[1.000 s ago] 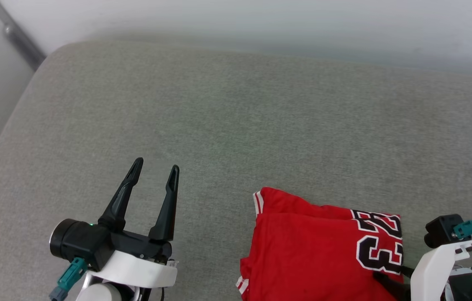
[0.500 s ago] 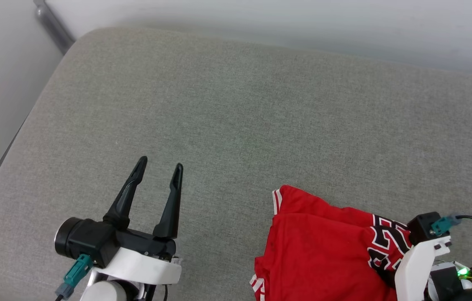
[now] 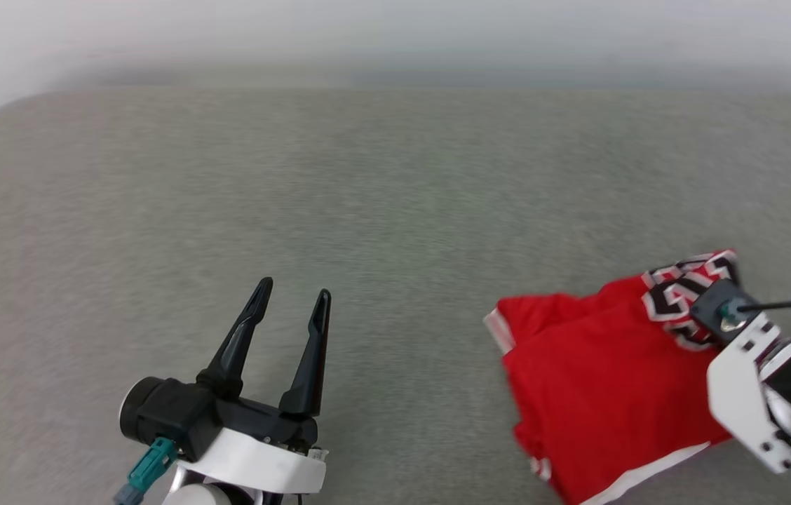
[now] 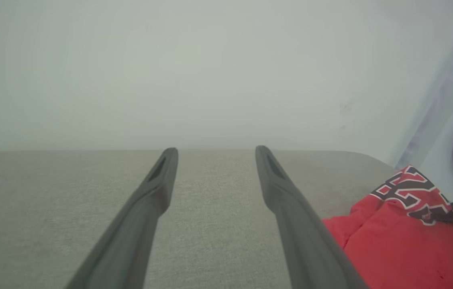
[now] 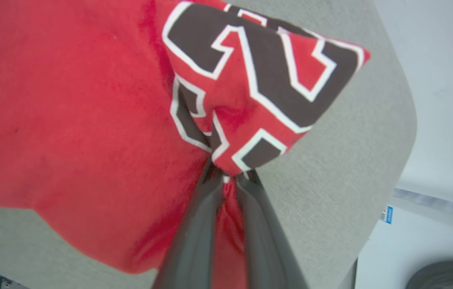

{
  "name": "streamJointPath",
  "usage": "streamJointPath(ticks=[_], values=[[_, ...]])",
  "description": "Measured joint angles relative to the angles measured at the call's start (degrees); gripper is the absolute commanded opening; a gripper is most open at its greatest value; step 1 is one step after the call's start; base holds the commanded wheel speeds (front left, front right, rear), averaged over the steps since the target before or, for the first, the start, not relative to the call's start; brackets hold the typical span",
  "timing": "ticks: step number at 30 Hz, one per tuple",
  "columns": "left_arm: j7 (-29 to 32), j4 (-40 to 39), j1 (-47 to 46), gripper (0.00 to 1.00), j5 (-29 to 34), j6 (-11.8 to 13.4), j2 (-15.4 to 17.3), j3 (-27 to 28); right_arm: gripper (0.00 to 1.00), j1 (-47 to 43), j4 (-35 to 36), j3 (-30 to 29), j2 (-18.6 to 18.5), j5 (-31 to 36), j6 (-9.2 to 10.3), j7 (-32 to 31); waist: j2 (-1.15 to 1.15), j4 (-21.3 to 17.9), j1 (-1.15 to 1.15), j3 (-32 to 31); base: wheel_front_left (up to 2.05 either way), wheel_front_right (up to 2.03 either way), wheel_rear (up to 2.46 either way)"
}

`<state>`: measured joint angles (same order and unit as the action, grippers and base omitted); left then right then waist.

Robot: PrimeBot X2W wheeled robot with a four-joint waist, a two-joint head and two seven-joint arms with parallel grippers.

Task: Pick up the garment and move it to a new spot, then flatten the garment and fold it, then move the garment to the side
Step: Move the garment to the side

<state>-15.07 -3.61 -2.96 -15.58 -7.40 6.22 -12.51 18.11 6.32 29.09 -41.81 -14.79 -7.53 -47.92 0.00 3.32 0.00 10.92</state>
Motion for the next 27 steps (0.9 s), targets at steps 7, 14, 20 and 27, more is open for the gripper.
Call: streamJointPath(ticks=[7,14,20,27], values=[[-0.01,-3.75,-2.06,1.0,0.36,0.0,0.35,0.92,0.0,8.37,-0.7,5.36,-12.46,-0.89,0.0,3.47,0.0,-8.69,0.0,3.8,0.0,0.0,0.0],[0.0,-6.65,-6.38,1.0,1.59,0.0,3.32,0.27,0.0,12.88,-9.12,1.4,-16.77,-0.93,-0.01,13.17,0.0,-14.16,0.0,11.93,0.0,0.0,0.0],[0.0,-9.68,-11.06,1.0,2.75,-0.01,7.17,-0.36,0.0,14.85,-21.21,-2.8,-18.01,1.9,-0.01,24.83,0.0,-18.42,0.01,21.86,0.0,0.0,0.0],[0.0,-12.05,-12.83,1.0,2.83,-0.01,9.85,-0.18,0.0,15.01,-30.61,-10.81,-16.22,5.59,-0.01,29.43,0.0,-19.41,0.01,28.09,0.0,0.0,0.0]])
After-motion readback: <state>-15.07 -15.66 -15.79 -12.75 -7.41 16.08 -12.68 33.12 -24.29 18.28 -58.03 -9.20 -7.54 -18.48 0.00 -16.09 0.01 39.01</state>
